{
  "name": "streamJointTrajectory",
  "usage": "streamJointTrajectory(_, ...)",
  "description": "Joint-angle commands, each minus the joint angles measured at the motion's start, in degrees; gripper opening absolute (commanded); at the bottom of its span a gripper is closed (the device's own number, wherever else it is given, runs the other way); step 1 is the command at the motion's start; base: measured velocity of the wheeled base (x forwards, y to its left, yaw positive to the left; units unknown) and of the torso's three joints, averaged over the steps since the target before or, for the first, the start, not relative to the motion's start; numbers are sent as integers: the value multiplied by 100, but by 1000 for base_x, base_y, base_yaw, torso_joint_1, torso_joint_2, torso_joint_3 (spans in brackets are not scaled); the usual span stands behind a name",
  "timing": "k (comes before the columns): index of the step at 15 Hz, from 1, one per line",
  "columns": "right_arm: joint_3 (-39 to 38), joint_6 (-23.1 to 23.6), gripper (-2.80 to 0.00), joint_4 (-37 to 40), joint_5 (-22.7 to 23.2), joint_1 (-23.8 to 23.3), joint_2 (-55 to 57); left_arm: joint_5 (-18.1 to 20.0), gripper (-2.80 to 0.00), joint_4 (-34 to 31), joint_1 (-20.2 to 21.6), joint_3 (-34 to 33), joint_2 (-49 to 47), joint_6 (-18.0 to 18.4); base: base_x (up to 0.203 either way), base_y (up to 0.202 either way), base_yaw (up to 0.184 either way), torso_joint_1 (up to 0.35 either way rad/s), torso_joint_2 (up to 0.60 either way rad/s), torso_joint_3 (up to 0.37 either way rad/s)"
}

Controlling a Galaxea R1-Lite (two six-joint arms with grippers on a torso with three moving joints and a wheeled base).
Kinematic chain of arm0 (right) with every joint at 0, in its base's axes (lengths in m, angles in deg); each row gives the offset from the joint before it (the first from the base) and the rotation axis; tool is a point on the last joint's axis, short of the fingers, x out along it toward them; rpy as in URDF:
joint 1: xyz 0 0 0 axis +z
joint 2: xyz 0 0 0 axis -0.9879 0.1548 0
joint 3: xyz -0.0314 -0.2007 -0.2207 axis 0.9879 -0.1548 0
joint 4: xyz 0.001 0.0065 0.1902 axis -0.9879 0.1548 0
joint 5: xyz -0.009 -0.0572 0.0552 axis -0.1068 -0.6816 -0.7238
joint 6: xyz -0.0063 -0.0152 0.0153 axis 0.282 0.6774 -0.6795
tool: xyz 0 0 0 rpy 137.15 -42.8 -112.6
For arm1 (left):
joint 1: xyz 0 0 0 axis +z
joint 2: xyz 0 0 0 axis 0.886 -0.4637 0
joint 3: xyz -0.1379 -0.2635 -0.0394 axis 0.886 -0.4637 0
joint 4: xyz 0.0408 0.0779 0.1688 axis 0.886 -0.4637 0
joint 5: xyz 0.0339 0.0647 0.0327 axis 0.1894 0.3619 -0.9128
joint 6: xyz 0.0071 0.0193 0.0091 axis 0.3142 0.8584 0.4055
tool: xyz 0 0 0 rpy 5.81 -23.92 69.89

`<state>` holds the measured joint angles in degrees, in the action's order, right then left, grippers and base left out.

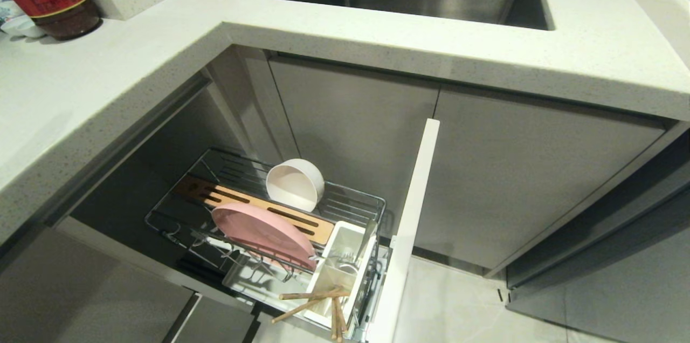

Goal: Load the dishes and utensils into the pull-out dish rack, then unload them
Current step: Take the plate out of the cupboard

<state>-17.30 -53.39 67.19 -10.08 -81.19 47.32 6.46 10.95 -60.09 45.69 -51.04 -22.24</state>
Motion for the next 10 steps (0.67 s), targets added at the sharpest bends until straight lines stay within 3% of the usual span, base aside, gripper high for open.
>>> streamJointTrajectory(1, -151, 0, -280, -6, 1, 1, 5, -130, -280, -241, -398, 526, -1071, -1097, 0, 0, 0, 0, 0, 0)
streamJointTrajectory(4, -155, 0, -280, -6, 0, 1, 5, -693, -280, -724, -1845, 545, -1461, -1493, 0, 0, 0, 0, 0, 0)
streamJointTrajectory(8, -157, 0, -280, -6, -1, 1, 5, -2200, -280, -1128, -3835, 11, -2069, -1719, 0, 0, 0, 0, 0, 0)
streamJointTrajectory(10, -151, 0, -280, -6, -1, 1, 5, -2902, -280, -1329, -4322, -197, -2535, -2047, 0, 0, 0, 0, 0, 0)
